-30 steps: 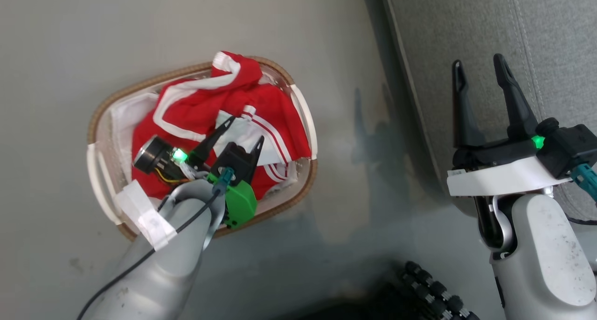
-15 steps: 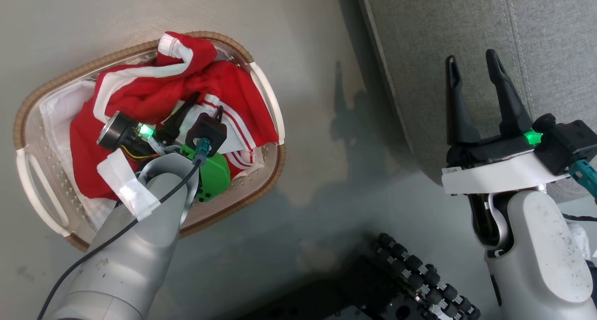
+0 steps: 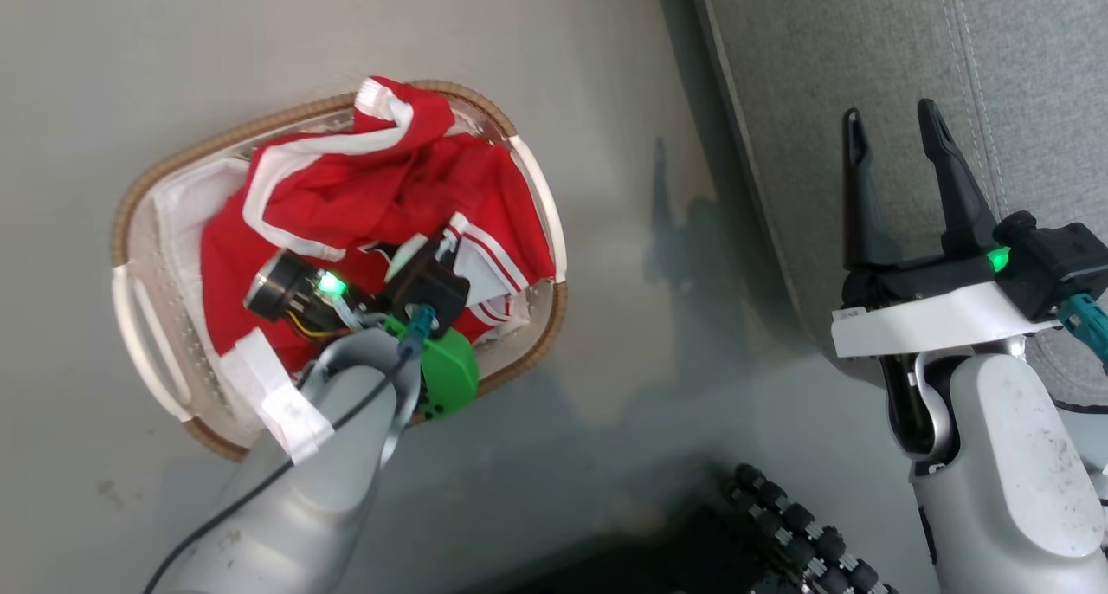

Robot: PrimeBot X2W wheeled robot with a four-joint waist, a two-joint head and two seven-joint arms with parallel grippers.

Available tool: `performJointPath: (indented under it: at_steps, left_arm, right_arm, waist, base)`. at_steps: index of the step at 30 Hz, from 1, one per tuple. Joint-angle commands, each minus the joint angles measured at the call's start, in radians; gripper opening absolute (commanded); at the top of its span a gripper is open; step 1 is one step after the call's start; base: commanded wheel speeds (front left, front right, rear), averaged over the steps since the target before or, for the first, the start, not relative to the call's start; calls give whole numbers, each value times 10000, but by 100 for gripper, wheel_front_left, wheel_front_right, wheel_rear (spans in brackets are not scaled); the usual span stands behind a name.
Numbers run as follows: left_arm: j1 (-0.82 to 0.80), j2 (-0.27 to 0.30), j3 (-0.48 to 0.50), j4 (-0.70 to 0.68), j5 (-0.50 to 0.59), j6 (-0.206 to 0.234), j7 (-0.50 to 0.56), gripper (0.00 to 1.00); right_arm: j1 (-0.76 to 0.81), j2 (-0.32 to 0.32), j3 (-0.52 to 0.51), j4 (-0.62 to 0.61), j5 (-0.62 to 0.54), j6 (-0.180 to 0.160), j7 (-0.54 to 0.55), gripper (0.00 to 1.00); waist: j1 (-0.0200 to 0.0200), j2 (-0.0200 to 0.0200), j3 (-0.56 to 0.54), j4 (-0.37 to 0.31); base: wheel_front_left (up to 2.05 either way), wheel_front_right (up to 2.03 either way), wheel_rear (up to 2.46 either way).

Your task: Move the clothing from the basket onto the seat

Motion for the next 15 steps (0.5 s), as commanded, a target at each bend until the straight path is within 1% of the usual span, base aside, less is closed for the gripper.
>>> performJointPath:
  at_steps: [1,6,15]
  left_arm:
    - [281,57,-73,-230,-94,-64,-9,0]
    - [1183,374,-236,-1329,-308,-245,-10,0]
    - [2426,1031,-119,-3543,-801,-336,-12,0]
  right_arm:
    - [101,-36,-78,90,-109,-3,-51,100]
    - [467,-39,-214,364,-409,-3,-51,100]
    - [1354,-44,-369,866,-803,-5,-49,100]
  waist:
    - [-1,-1,-723,569]
    - [-1,-1,-1787,1126]
    - [-1,-1,-3831,1913]
  base:
    - [0,0,0]
    - [0,0,0]
    - [0,0,0]
